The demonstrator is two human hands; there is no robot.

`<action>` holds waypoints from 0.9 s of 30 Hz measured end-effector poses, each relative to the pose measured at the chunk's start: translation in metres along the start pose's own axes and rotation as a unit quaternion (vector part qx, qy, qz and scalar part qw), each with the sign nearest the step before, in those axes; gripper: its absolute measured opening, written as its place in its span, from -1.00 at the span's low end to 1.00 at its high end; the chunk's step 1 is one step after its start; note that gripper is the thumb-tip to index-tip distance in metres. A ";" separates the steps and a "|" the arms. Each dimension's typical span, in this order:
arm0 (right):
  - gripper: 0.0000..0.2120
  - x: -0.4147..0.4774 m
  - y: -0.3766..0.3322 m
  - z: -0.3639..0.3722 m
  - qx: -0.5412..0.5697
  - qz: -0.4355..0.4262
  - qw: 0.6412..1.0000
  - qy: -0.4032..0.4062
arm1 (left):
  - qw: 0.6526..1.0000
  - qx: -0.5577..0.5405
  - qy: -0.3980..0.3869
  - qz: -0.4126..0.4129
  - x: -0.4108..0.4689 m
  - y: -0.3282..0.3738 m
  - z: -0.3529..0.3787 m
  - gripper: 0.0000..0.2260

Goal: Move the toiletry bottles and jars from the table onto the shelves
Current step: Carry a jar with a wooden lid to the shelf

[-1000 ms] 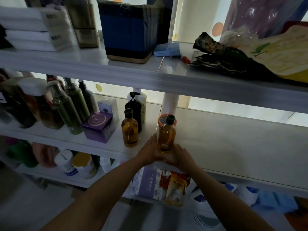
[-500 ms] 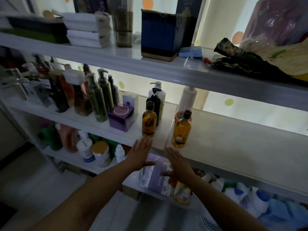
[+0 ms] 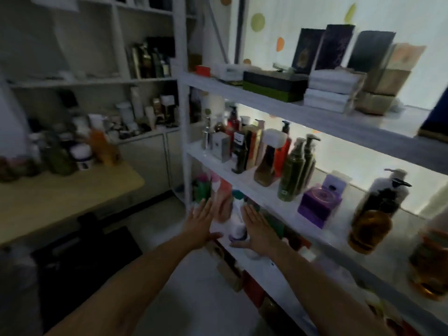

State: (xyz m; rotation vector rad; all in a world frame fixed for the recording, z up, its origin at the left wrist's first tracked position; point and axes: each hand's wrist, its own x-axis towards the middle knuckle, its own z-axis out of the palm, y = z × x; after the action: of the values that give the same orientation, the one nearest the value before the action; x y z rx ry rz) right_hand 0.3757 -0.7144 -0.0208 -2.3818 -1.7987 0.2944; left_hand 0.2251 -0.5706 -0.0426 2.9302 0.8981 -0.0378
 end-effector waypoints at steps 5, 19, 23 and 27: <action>0.11 0.098 -0.123 -0.005 -0.012 -0.128 0.991 -0.032 | 0.987 0.011 0.016 -0.160 -0.049 -0.132 -0.034 -0.17; 0.44 0.307 -0.291 0.022 0.018 -0.267 0.957 -0.109 | 0.916 -0.029 0.061 -0.395 -0.072 -0.332 -0.066 0.02; 0.28 0.388 -0.302 0.009 0.012 -0.287 0.952 -0.102 | 0.913 -0.014 0.068 -0.402 -0.021 -0.379 -0.075 -0.05; 0.18 0.466 -0.301 -0.004 0.003 -0.289 0.953 -0.087 | 0.908 -0.001 0.080 -0.412 0.038 -0.421 -0.090 -0.13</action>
State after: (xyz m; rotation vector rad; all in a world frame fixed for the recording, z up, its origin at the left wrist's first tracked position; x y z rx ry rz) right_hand 0.2188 -0.1835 0.0202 -1.7517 -2.4579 0.4383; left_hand 0.0210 -0.1941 0.0172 2.3365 2.0715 0.1563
